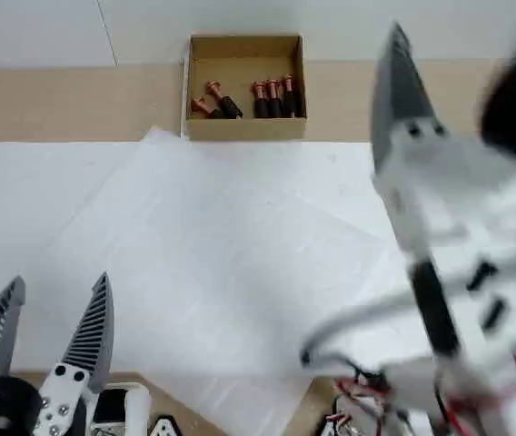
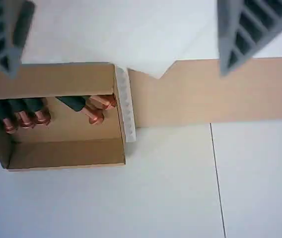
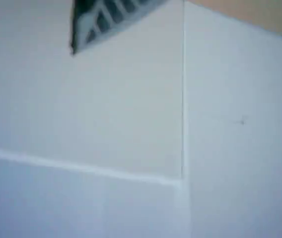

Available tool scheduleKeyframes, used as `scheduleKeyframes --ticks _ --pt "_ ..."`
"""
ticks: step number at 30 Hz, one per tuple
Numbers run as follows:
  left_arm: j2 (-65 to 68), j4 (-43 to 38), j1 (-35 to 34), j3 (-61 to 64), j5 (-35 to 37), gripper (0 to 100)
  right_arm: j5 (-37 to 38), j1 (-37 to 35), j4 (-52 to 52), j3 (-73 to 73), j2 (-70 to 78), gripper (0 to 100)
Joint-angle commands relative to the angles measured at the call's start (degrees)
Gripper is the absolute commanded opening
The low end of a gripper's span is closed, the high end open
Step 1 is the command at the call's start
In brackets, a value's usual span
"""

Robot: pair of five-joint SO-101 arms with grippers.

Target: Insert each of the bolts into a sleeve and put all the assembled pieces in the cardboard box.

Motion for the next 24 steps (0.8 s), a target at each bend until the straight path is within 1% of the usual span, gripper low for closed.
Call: scheduleKeyframes --ticks 1,5,10,13,19,24 --pt "-4.0 -4.0 0.0 4.8 0.0 25 0.4 0.0 0.2 17.1 -13.8 37.3" --pt "-10.5 -12.1 0.0 13.8 0.0 25 0.4 -0.1 -0.1 41.9 -31.0 37.3" --pt "-20.3 -22.0 -0.1 29.5 0.0 25 0.4 -0.1 -3.0 70.5 -49.2 37.3" --pt "-19.8 -25.1 -0.1 33.8 0.0 25 0.4 -0.1 -8.0 85.1 -57.9 37.3" --pt "-19.8 -30.7 0.0 42.2 0.2 25 0.4 0.0 -16.7 108.0 -71.9 37.3" --pt "-19.8 -31.8 0.0 48.7 0.2 25 0.4 0.0 -18.5 121.7 -81.5 37.3"
